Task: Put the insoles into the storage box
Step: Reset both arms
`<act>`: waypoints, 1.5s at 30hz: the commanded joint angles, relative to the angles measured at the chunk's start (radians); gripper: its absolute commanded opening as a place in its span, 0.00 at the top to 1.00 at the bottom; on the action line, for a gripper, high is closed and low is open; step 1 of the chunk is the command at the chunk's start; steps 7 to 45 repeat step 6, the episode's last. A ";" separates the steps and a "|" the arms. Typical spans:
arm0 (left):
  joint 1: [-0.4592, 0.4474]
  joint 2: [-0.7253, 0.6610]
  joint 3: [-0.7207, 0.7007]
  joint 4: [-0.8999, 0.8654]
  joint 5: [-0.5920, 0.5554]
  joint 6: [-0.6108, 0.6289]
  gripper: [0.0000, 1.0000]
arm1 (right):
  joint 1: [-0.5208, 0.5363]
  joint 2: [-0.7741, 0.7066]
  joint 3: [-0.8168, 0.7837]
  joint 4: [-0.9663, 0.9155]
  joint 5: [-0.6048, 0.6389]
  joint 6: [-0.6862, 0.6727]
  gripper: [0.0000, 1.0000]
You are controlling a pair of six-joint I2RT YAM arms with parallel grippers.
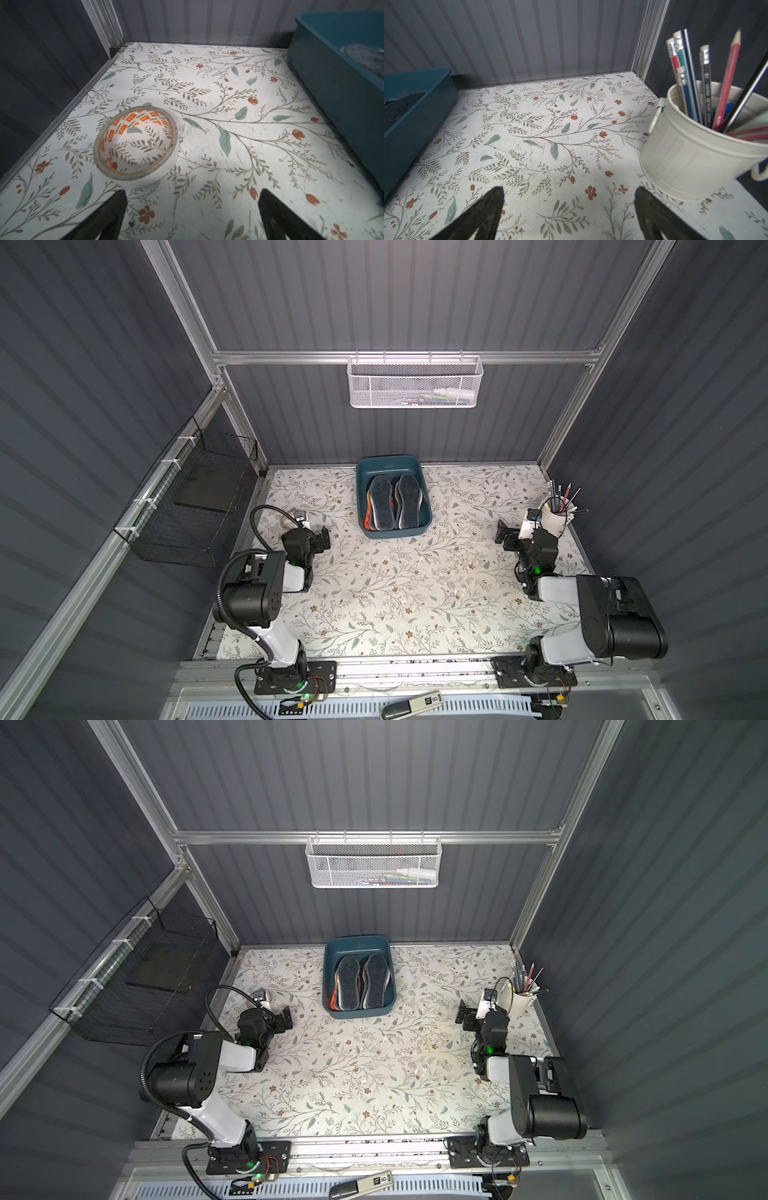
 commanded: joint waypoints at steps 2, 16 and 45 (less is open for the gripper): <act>-0.006 0.009 0.022 -0.028 0.042 0.028 0.00 | -0.002 -0.002 0.001 -0.001 -0.014 0.007 0.01; -0.006 0.005 0.009 -0.010 0.050 0.034 0.00 | -0.002 -0.004 0.003 -0.001 -0.012 0.007 0.01; -0.006 0.005 0.009 -0.010 0.050 0.034 0.00 | -0.002 -0.004 0.003 -0.001 -0.012 0.007 0.01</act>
